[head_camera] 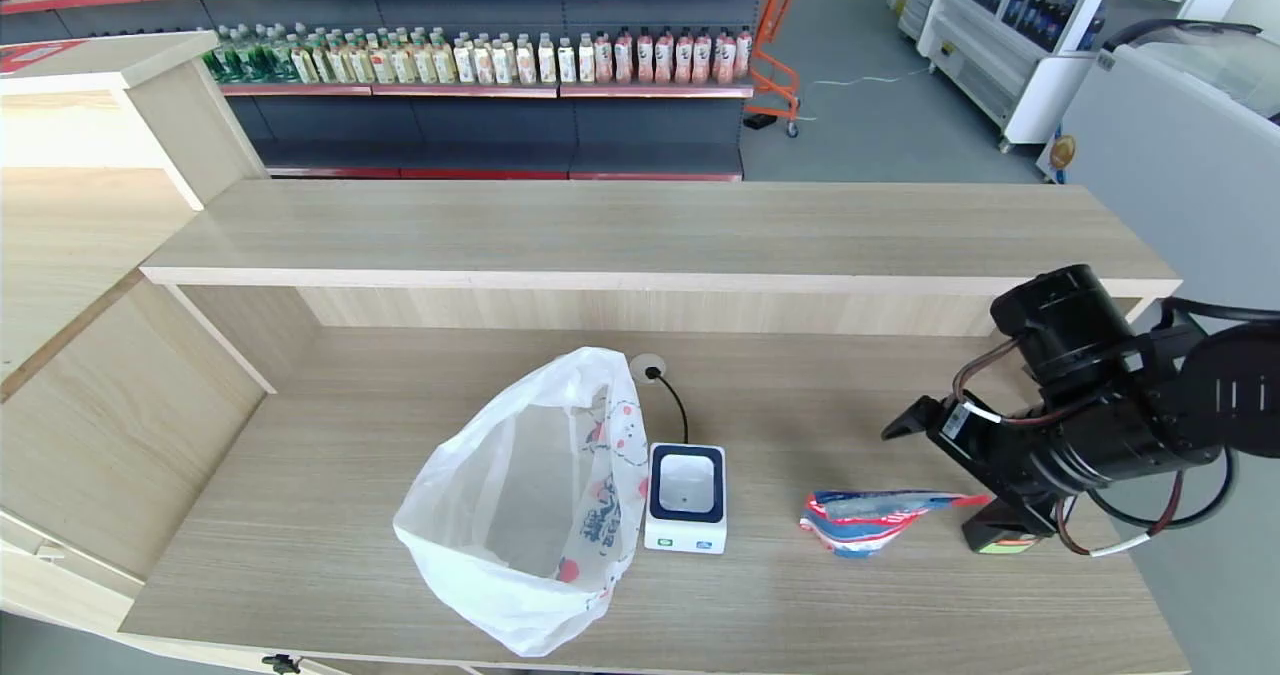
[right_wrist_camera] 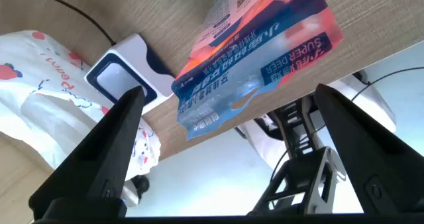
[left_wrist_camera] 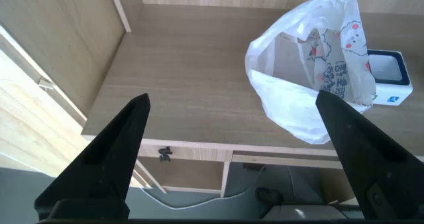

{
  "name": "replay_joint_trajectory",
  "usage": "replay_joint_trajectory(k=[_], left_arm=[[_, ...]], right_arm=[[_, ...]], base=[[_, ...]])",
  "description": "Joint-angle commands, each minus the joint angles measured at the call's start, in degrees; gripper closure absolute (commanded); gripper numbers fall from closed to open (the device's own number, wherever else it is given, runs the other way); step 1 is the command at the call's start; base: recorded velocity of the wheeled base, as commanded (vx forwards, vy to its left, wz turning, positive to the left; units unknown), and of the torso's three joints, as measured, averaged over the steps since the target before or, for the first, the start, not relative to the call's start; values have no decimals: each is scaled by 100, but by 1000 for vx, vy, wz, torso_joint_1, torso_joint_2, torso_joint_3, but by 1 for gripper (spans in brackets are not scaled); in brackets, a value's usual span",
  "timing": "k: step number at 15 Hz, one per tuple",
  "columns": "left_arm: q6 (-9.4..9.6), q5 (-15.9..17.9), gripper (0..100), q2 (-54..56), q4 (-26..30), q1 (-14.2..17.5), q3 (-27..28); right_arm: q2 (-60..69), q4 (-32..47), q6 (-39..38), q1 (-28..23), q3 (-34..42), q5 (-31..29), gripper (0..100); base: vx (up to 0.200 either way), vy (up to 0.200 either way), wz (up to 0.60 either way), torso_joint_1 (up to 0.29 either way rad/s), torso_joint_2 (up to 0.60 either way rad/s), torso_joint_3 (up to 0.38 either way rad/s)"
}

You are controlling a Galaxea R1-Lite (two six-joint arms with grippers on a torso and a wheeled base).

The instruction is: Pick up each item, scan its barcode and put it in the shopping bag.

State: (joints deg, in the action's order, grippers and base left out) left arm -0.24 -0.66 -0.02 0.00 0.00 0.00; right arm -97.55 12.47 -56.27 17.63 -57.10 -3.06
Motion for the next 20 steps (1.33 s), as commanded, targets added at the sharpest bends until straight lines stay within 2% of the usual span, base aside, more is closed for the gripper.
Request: replay_joint_trajectory(k=[1, 7, 10, 15, 16, 17, 20], left_arm=[[-2, -4, 0, 2, 0, 0, 0], [-2, -4, 0, 2, 0, 0, 0], [-2, -4, 0, 2, 0, 0, 0], [-2, -4, 0, 2, 0, 0, 0], [-2, -4, 0, 2, 0, 0, 0], [-2, -4, 0, 2, 0, 0, 0], [-2, -4, 0, 2, 0, 0, 0]], right_arm=[[-370, 1, -7, 101, -108, -10, 0], [-933, -87, -68, 83, -398, -28, 0], [-1346, -746, -59, 101, -398, -397, 0], [-1987, -1555, -24, 171, -521, -494, 0], [-2128, -1792, 2, 180, -521, -670, 0], [-2251, -1862, 99, 197, -521, -740, 100], [-2383, -1889, 178, 224, -530, -749, 100]], base=[[0, 0, 0, 0, 0, 0], [0, 0, 0, 0, 0, 0], [0, 0, 0, 0, 0, 0], [0, 0, 0, 0, 0, 0], [0, 0, 0, 0, 0, 0], [0, 0, 0, 0, 0, 0], [0, 0, 0, 0, 0, 0]])
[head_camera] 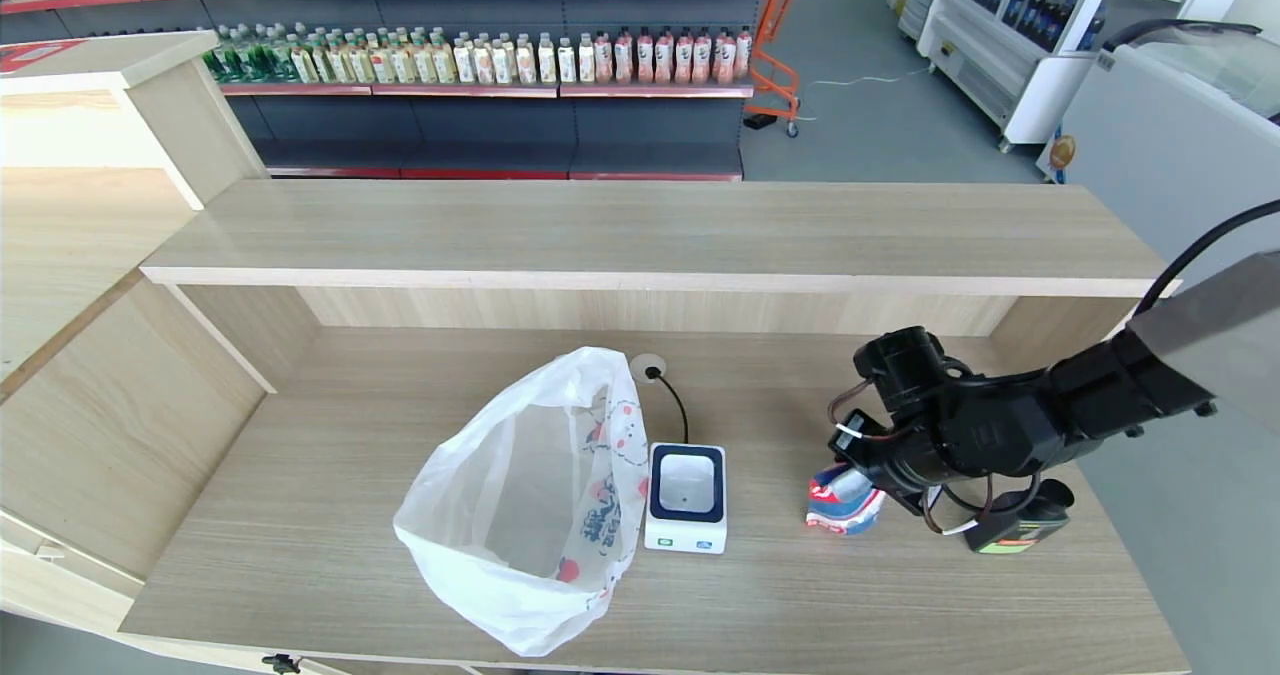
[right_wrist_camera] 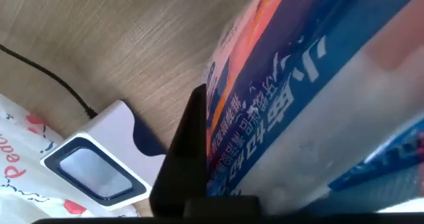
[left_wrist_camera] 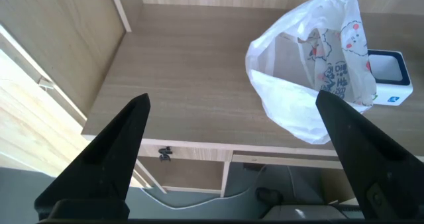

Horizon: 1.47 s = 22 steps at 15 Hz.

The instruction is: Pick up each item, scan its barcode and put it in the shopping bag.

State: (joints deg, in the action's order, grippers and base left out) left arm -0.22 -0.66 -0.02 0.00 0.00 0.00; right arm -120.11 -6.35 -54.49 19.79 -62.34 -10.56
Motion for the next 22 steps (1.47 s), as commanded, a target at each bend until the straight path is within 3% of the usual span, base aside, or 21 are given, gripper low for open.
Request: replay_joint_trajectory(k=[1, 7, 9, 11, 12, 14, 15, 18, 19, 22], left_arm=[[-4, -4, 0, 2, 0, 0, 0], [-4, -4, 0, 2, 0, 0, 0], [-4, -4, 0, 2, 0, 0, 0], [-4, -4, 0, 2, 0, 0, 0], [-4, -4, 0, 2, 0, 0, 0], [-4, -4, 0, 2, 0, 0, 0], [-4, -4, 0, 2, 0, 0, 0], [4, -4, 0, 2, 0, 0, 0], [-4, -4, 0, 2, 0, 0, 0], [-4, -4, 0, 2, 0, 0, 0]], right_arm=[[-223, -15, 53, 61, -24, -34, 100], [-522, -297, 861, 61, 20, -263, 100], [-38, -314, 949, 69, 29, -219, 100], [788, -297, 1011, 61, 82, 449, 100], [1561, -297, 1301, 17, 469, 1231, 100], [2502, -297, 2145, -194, 1014, 2304, 100], [3178, -297, 2839, -265, 1348, 3130, 100], [4066, -305, 4052, -230, 1488, 4369, 100], [4330, -297, 4465, -221, 1462, 5099, 100], [4330, -288, 4852, 69, 1488, 5406, 100]], base=[[0, 0, 0, 0, 0, 0], [0, 0, 0, 0, 0, 0], [0, 0, 0, 0, 0, 0], [0, 0, 0, 0, 0, 0], [0, 0, 0, 0, 0, 0], [0, 0, 0, 0, 0, 0], [0, 0, 0, 0, 0, 0], [0, 0, 0, 0, 0, 0], [0, 0, 0, 0, 0, 0], [0, 0, 0, 0, 0, 0]])
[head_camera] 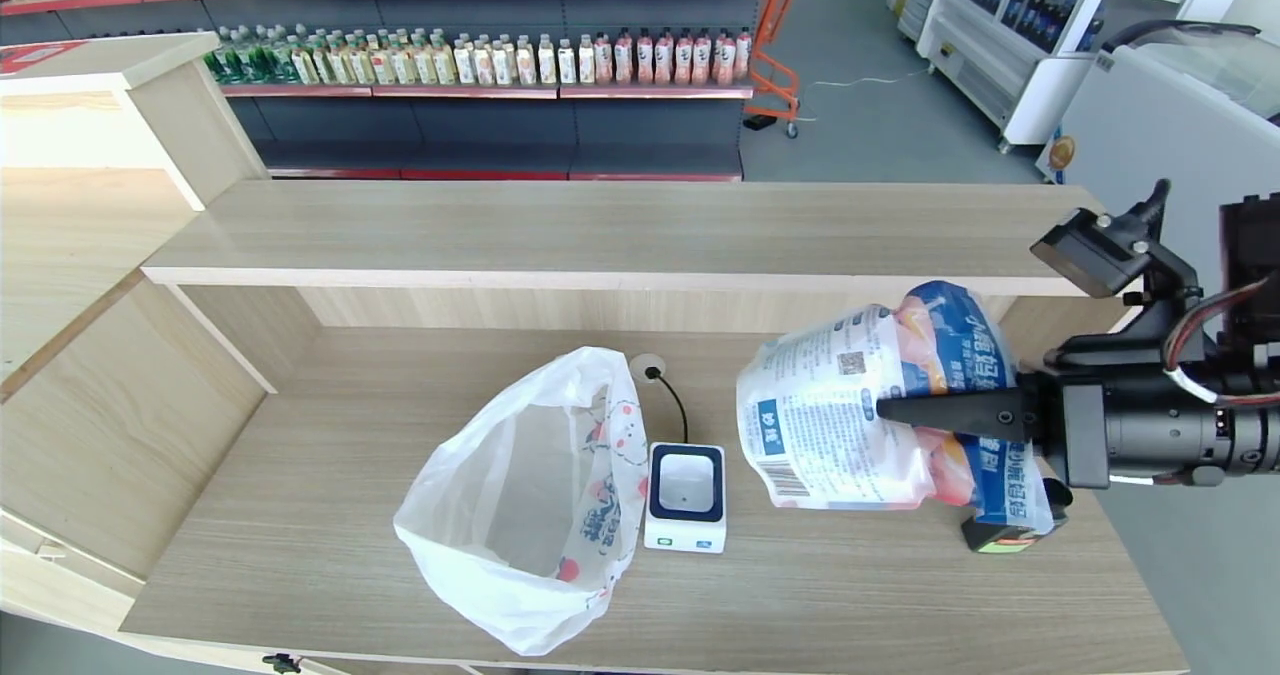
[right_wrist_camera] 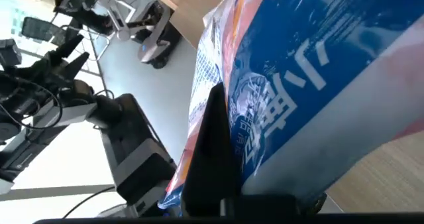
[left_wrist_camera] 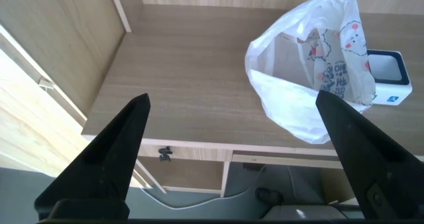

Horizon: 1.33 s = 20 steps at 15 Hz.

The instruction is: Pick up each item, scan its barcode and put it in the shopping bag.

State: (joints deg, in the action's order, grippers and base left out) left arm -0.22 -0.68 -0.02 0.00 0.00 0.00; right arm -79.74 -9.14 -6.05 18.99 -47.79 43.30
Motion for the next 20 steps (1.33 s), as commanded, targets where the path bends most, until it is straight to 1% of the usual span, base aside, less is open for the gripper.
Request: replay_joint_trajectory(k=[1, 2, 3, 4, 7, 10, 12, 17, 20], left_arm=[[-4, -2, 0, 2, 0, 0, 0], [-4, -2, 0, 2, 0, 0, 0], [-4, -2, 0, 2, 0, 0, 0], [-4, -2, 0, 2, 0, 0, 0], [-4, -2, 0, 2, 0, 0, 0], [-4, -2, 0, 2, 0, 0, 0], [-4, -2, 0, 2, 0, 0, 0], [-4, -2, 0, 2, 0, 0, 0], [-4, -2, 0, 2, 0, 0, 0]], right_arm=[[257, -26, -46, 245, 15, 20, 100], [275, -17, -222, 272, 15, 56, 100], [292, -17, -380, 280, 6, 179, 100], [310, -26, -529, 395, 15, 363, 100], [424, 141, -705, 588, 59, 346, 100], [327, 185, -740, 755, 77, 372, 100], [301, 194, -749, 755, 200, 390, 100], [90, 176, -758, 755, 173, 398, 100], [64, 167, -810, 755, 182, 513, 100]], base=[[0, 0, 0, 0, 0, 0], [0, 0, 0, 0, 0, 0], [0, 0, 0, 0, 0, 0], [0, 0, 0, 0, 0, 0], [0, 0, 0, 0, 0, 0], [0, 0, 0, 0, 0, 0], [0, 0, 0, 0, 0, 0], [0, 0, 0, 0, 0, 0], [0, 0, 0, 0, 0, 0]])
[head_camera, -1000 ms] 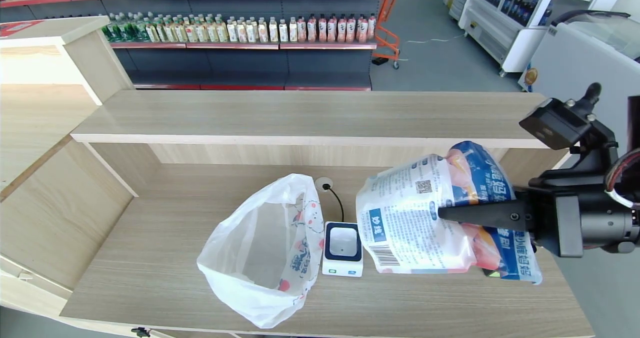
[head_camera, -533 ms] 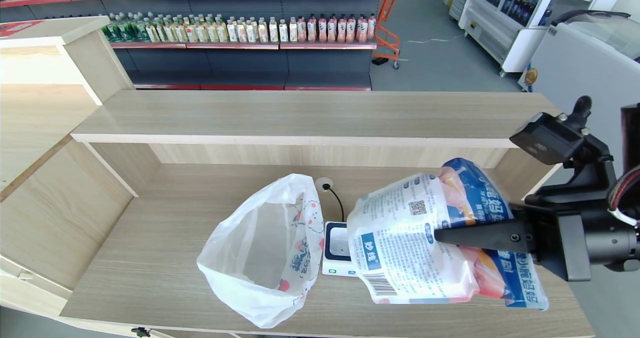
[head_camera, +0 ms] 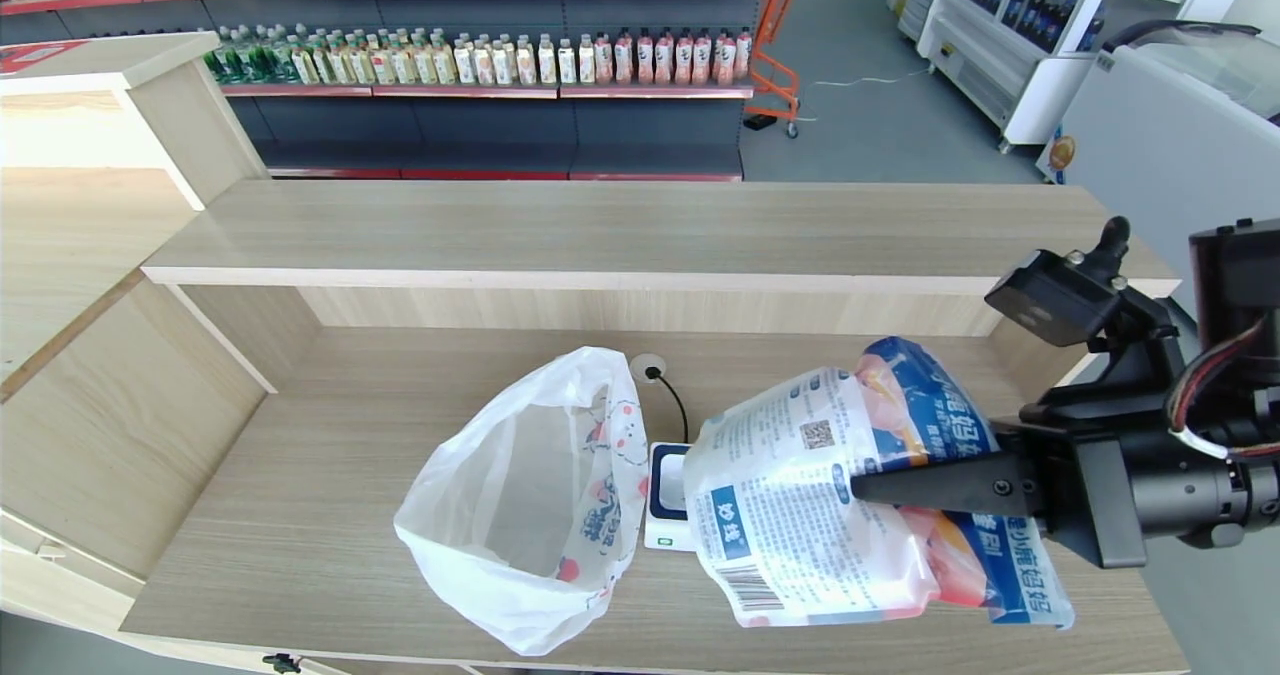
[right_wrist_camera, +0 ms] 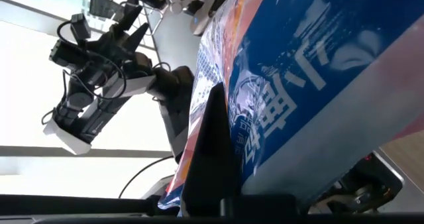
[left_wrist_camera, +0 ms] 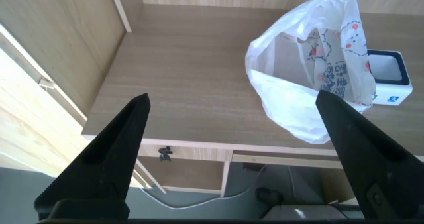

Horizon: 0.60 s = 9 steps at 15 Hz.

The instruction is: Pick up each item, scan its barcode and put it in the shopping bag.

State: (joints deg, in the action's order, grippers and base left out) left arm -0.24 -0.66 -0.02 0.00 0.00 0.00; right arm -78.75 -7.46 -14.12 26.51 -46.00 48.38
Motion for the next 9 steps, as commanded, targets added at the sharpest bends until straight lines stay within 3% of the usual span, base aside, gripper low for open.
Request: replay_joint_trajectory(k=[1, 9], left_arm=[[-2, -4, 0, 2, 0, 0, 0], [-2, -4, 0, 2, 0, 0, 0]], right_arm=[[-35, -10, -3, -6, 12, 4, 100], [-44, -1, 5, 73, 20, 13, 100]], base=[[0, 0, 0, 0, 0, 0], [0, 0, 0, 0, 0, 0]])
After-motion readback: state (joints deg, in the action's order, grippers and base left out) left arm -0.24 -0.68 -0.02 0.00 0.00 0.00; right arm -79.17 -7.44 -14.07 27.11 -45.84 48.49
